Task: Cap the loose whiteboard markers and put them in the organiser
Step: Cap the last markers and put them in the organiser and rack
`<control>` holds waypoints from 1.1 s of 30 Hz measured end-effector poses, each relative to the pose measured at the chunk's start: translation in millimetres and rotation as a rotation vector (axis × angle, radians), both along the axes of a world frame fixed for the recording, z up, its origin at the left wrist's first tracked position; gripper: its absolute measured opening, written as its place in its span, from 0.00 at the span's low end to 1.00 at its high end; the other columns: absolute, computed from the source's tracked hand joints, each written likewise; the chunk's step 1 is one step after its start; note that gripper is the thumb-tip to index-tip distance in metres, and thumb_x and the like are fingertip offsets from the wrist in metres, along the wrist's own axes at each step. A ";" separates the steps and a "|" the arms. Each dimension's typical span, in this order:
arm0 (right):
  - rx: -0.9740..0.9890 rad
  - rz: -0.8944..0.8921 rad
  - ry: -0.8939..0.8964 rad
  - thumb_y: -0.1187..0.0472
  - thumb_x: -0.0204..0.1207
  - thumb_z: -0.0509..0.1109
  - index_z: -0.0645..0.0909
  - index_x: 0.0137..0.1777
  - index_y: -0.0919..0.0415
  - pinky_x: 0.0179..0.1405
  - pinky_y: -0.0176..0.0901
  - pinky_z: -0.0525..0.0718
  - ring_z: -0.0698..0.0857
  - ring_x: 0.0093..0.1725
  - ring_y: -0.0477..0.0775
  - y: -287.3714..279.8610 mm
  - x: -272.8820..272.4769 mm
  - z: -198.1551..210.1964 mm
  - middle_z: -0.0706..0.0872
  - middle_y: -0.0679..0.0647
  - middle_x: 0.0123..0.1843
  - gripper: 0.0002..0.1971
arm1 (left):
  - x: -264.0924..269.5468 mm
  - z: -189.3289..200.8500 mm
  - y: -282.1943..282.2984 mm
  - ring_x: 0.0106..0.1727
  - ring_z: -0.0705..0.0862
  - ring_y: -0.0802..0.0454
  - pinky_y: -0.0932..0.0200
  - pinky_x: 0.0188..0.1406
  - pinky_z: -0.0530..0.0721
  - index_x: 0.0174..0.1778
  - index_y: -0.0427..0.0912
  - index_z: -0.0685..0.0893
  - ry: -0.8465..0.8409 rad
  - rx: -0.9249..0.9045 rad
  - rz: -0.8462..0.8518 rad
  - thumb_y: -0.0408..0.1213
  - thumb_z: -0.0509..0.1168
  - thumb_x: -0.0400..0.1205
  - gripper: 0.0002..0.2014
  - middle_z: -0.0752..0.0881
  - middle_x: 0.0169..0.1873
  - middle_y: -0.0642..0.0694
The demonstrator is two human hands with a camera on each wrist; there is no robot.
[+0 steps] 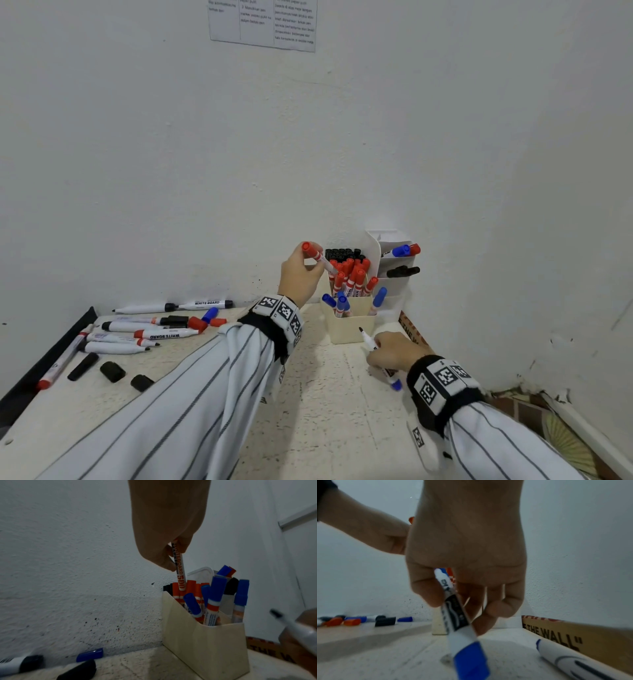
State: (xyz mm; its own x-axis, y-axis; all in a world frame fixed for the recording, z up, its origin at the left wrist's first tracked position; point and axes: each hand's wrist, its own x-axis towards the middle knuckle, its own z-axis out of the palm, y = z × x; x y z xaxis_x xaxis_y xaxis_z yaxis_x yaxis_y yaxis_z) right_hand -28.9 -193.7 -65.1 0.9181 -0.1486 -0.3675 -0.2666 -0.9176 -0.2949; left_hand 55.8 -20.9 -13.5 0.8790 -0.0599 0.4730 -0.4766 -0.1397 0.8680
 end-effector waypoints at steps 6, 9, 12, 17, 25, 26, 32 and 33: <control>0.311 0.085 0.099 0.64 0.75 0.63 0.73 0.42 0.54 0.34 0.37 0.76 0.79 0.37 0.47 10.3 5.7 6.6 0.79 0.50 0.39 0.04 | 11.7 4.7 -17.4 0.37 0.77 0.56 0.63 0.40 0.72 0.45 0.35 0.79 0.011 0.289 -0.099 0.35 0.58 0.85 0.08 0.80 0.40 0.44; 0.367 0.101 0.138 0.64 0.75 0.63 0.74 0.42 0.53 0.34 0.38 0.77 0.79 0.37 0.48 10.8 11.0 2.9 0.80 0.51 0.39 0.05 | 17.1 3.2 -23.3 0.37 0.75 0.54 0.61 0.39 0.70 0.50 0.39 0.75 -0.019 0.285 -0.048 0.35 0.60 0.84 0.03 0.77 0.38 0.44; 0.397 0.098 0.146 0.65 0.75 0.63 0.74 0.45 0.55 0.34 0.39 0.78 0.80 0.37 0.48 9.3 14.2 1.5 0.80 0.51 0.38 0.04 | 18.6 -2.0 -23.7 0.37 0.78 0.54 0.64 0.37 0.74 0.65 0.47 0.70 -0.072 0.244 0.016 0.34 0.62 0.82 0.16 0.80 0.39 0.47; 0.401 0.095 0.176 0.66 0.75 0.63 0.75 0.50 0.57 0.34 0.38 0.80 0.81 0.37 0.49 8.9 18.5 1.0 0.80 0.52 0.39 0.06 | 24.3 -10.7 -21.7 0.45 0.84 0.45 0.56 0.45 0.81 0.67 0.47 0.74 -0.073 0.427 0.016 0.32 0.62 0.83 0.17 0.86 0.46 0.40; 0.414 0.087 0.208 0.65 0.74 0.64 0.75 0.53 0.58 0.36 0.41 0.81 0.81 0.36 0.50 12.2 23.6 1.2 0.82 0.56 0.44 0.09 | 33.0 -14.0 -19.5 0.55 0.82 0.43 0.51 0.44 0.79 0.79 0.61 0.61 -0.119 1.053 0.139 0.34 0.51 0.86 0.26 0.83 0.55 0.42; 0.419 0.086 0.210 0.65 0.73 0.64 0.76 0.53 0.58 0.36 0.41 0.82 0.81 0.36 0.50 12.6 24.1 1.1 0.82 0.57 0.44 0.09 | 34.1 -14.4 -19.2 0.57 0.81 0.43 0.50 0.46 0.79 0.81 0.60 0.58 -0.100 1.150 0.108 0.31 0.53 0.84 0.30 0.80 0.58 0.42; 0.463 0.082 0.153 0.65 0.75 0.62 0.75 0.50 0.56 0.31 0.40 0.81 0.81 0.35 0.50 17.1 25.3 -1.2 0.81 0.55 0.42 0.07 | 31.0 -23.8 -14.5 0.63 0.78 0.43 0.50 0.53 0.80 0.82 0.45 0.54 -0.029 0.998 -0.068 0.28 0.56 0.82 0.32 0.66 0.73 0.43; 0.475 0.080 0.141 0.65 0.75 0.62 0.74 0.50 0.55 0.30 0.39 0.80 0.80 0.35 0.50 18.5 25.7 -1.8 0.81 0.54 0.41 0.06 | 29.5 -25.2 -11.3 0.62 0.78 0.44 0.50 0.55 0.81 0.81 0.44 0.59 -0.014 0.879 -0.063 0.28 0.55 0.82 0.29 0.68 0.72 0.43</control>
